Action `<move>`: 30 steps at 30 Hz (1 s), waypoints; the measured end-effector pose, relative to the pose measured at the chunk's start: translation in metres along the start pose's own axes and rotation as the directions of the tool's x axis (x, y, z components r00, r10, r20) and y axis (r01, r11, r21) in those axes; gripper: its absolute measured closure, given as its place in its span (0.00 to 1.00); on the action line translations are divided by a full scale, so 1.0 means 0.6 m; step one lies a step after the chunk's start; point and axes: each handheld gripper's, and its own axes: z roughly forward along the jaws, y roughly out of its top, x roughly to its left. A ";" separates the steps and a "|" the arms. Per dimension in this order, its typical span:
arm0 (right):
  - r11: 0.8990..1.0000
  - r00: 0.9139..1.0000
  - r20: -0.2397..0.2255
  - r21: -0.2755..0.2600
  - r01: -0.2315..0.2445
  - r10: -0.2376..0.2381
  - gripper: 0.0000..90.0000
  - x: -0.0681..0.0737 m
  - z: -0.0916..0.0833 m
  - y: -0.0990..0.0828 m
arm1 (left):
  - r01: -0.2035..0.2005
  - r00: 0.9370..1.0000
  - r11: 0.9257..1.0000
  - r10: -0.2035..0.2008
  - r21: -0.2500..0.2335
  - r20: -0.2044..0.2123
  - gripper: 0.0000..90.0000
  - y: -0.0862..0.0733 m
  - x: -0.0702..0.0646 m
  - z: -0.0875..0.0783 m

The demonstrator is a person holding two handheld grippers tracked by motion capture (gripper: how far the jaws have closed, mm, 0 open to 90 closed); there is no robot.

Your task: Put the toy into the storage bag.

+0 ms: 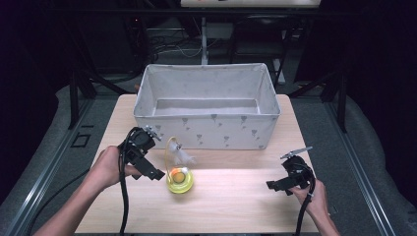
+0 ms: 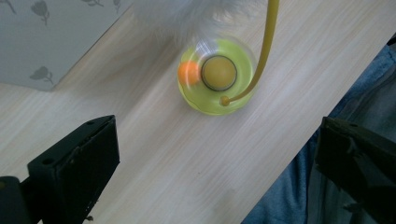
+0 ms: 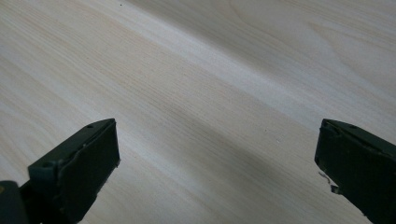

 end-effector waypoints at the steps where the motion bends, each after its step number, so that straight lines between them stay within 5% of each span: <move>1: 1.000 1.000 -0.001 0.001 0.000 0.000 0.00 0.000 0.000 0.000 | -0.003 1.000 1.000 0.003 0.005 -0.001 0.01 0.004 0.000 0.000; 6: 1.000 1.000 -0.004 0.000 -0.010 0.010 0.00 0.001 0.002 0.000 | -0.021 1.000 0.999 0.022 0.024 -0.005 0.07 0.024 0.001 -0.004; 16: 1.000 1.000 -0.003 0.002 -0.007 0.008 0.00 0.000 0.003 -0.001 | -0.069 0.997 0.998 0.069 0.012 0.023 0.40 0.061 -0.002 -0.027; 25: 1.000 1.000 -0.005 0.004 -0.010 0.010 0.00 0.000 0.003 -0.001 | -0.105 0.993 0.992 0.102 0.067 0.056 0.68 0.074 -0.017 -0.014; 30: 1.000 1.000 -0.008 0.012 -0.008 0.008 0.00 -0.001 0.003 -0.001 | -0.103 0.994 0.991 0.100 0.091 0.035 0.81 0.076 -0.022 -0.012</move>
